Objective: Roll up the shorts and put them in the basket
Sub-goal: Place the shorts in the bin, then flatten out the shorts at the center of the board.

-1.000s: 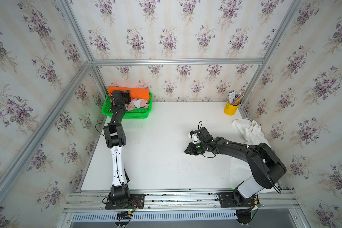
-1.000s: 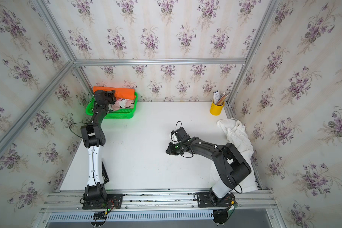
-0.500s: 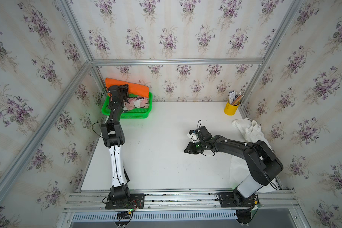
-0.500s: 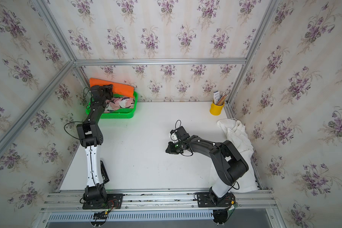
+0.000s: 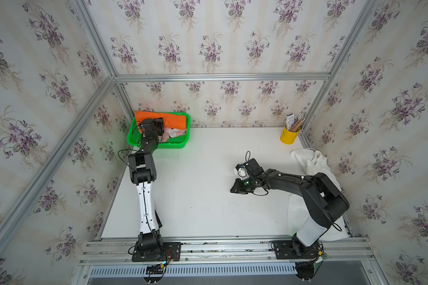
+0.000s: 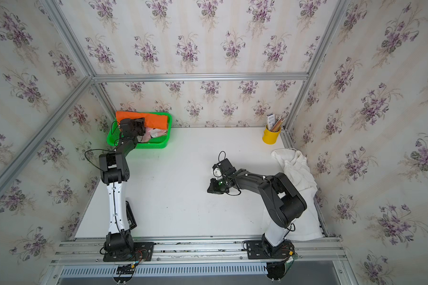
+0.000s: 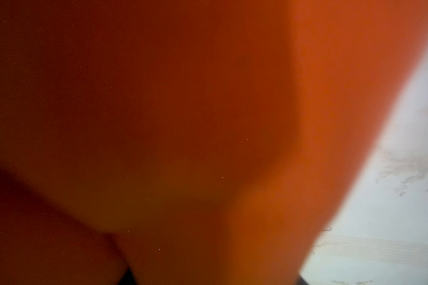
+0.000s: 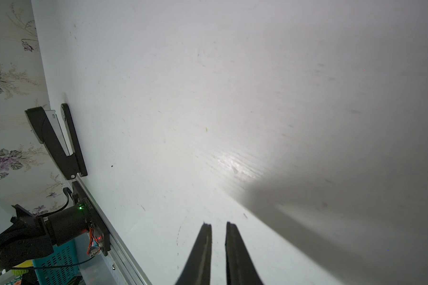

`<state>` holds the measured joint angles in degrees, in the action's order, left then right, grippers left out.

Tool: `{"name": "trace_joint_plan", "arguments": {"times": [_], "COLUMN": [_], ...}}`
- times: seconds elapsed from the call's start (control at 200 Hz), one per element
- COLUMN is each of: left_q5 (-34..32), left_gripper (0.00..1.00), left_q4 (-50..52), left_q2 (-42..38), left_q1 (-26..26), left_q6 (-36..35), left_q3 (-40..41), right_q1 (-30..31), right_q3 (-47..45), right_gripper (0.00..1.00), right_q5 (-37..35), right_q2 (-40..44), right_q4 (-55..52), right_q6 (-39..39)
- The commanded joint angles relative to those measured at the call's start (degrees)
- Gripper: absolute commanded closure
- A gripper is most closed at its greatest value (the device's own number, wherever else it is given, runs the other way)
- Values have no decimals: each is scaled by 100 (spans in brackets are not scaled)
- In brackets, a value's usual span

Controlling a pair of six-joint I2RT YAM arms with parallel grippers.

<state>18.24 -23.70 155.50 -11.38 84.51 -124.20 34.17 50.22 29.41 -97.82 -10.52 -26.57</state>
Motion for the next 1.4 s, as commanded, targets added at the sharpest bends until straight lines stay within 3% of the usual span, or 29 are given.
{"name": "trace_joint_plan", "arguments": {"times": [0.0, 0.16, 0.25, 0.36, 0.564, 0.709, 0.869, 0.989, 1.054, 1.214, 1.254, 1.394], "left_q5": [-22, -12, -57, 69, 117, 107, 476, 541, 624, 1112, 1188, 1025], "left_gripper": [41, 41, 27, 16, 6, 4, 3, 3, 3, 3, 4, 4], "left_q4": [344, 1045, 1382, 1978, 5015, 6357, 6287, 6241, 6069, 6048, 6094, 6366], "left_q2": [176, -49, -265, -430, -911, -1479, -2228, -2759, -3091, -3958, -4208, -5128], "left_q1": [22, 28, 27, 22, 74, 103, 85, 109, 168, 470, 601, 1194], "left_q6": [225, 181, 62, 47, 552, 967, 1072, 290, -409, -2201, -2632, -3848], "left_q3": [218, 215, 120, -246, -1031, -827, 164, 443, 576, 1032, 1273, 2265], "right_q1": [2, -3, 2, 1, 2, 2, -26, -252, -693, -1464, -1751, -2800], "right_q3": [-4, -25, -15, -5, 32, 54, 309, 707, 1079, 1649, 1712, 1835], "right_gripper": [83, 83, 83, 83, 82, 82, 82, 81, 76, 56, 46, 21], "right_q5": [31, -23, 1, -16, -111, -207, -574, -1212, -1909, -4081, -4498, -5299], "right_q2": [60, 149, 166, 233, 403, 610, 831, 1008, 961, 694, 608, 202], "right_q4": [-57, -90, -85, -89, -141, -221, -559, -860, -1171, -1423, -1390, -1112], "right_q6": [76, 96, 82, 73, 90, 133, 353, 467, 592, 828, 777, 693]}}
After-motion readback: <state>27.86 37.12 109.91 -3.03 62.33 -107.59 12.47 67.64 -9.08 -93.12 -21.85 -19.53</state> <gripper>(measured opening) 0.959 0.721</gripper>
